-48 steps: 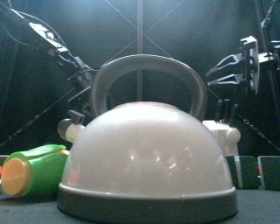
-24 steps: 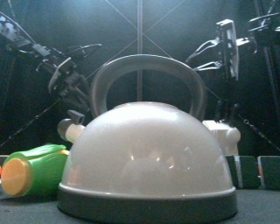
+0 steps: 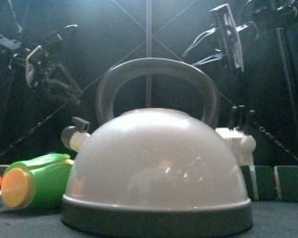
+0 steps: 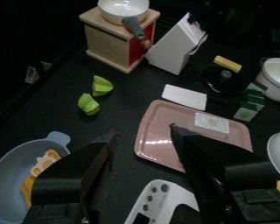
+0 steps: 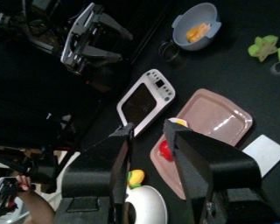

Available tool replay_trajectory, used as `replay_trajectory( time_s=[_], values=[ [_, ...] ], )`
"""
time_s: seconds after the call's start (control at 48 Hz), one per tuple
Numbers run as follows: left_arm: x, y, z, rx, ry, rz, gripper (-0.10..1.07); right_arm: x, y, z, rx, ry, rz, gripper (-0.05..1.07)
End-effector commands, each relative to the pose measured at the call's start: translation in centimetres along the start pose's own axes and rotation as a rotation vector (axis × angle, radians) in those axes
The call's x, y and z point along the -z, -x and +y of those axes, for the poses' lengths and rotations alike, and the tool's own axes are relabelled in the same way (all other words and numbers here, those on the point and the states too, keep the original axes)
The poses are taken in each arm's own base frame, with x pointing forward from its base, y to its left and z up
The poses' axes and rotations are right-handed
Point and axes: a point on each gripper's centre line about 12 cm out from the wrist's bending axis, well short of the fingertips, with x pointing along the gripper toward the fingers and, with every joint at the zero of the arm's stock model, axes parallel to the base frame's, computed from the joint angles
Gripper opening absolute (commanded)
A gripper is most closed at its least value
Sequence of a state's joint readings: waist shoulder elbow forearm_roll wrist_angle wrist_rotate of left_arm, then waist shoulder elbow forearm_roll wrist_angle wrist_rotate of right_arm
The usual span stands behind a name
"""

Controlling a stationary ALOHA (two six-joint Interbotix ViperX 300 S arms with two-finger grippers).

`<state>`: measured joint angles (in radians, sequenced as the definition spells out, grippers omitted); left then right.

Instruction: Grab rice

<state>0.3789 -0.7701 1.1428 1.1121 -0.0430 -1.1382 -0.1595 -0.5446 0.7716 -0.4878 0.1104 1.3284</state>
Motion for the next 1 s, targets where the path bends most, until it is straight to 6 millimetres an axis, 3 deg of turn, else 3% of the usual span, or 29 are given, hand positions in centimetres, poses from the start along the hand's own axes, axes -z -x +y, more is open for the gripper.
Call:
replay_trajectory(
  time_s=[0.0,0.167,0.625,0.979],
  values=[
    [-0.3,0.4,-0.3,0.021,-0.008,-0.027,0.88,-0.1,-0.7,1.4,-0.027,-0.011,0.011,0.73],
    [0.0,0.5,-1.1,0.081,-0.021,-0.039,0.88,1.2,-2.2,1.8,-0.004,-0.042,0.069,0.73],
    [0.6,0.6,-1.8,0.148,-0.024,-0.055,0.88,3.3,-3.9,-0.4,0.235,-0.075,0.188,0.73],
    [1.0,0.6,-1.6,0.136,-0.006,-0.052,0.88,4.3,-6.2,0.4,0.403,-0.004,0.27,0.74]
  ],
)
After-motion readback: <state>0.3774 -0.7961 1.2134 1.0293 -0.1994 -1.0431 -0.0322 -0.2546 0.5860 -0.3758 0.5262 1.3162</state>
